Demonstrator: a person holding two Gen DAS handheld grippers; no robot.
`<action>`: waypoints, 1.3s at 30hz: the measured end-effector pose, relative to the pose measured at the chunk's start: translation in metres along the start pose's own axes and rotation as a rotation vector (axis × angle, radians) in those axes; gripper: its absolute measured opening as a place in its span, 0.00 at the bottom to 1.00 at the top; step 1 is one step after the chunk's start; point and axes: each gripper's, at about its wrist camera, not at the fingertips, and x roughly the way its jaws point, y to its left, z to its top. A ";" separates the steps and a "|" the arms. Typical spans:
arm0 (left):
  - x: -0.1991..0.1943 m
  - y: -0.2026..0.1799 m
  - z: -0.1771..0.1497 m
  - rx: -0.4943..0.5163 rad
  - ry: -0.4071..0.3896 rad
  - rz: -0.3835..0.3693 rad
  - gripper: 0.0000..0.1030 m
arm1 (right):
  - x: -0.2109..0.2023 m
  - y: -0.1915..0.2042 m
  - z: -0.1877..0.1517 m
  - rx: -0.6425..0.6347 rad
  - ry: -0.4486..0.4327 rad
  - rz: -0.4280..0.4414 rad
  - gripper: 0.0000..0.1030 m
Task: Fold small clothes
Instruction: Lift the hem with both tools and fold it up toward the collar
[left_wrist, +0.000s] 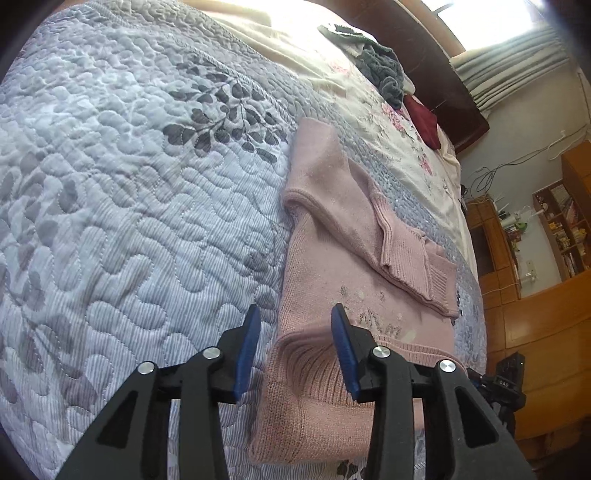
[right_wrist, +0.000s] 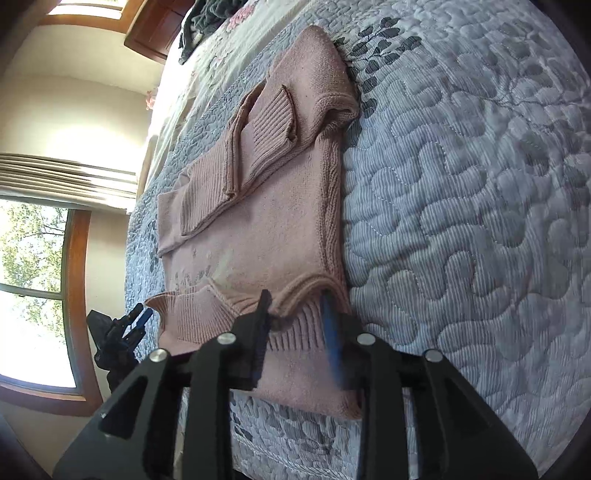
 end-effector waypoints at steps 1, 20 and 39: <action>-0.005 -0.001 0.000 0.020 -0.005 0.005 0.42 | -0.006 0.001 -0.001 -0.019 -0.018 -0.034 0.55; 0.069 -0.068 -0.020 0.445 0.099 0.264 0.26 | 0.030 0.057 0.005 -0.406 0.005 -0.313 0.56; 0.008 -0.096 -0.056 0.522 -0.049 0.147 0.09 | -0.003 0.074 -0.043 -0.512 -0.097 -0.291 0.09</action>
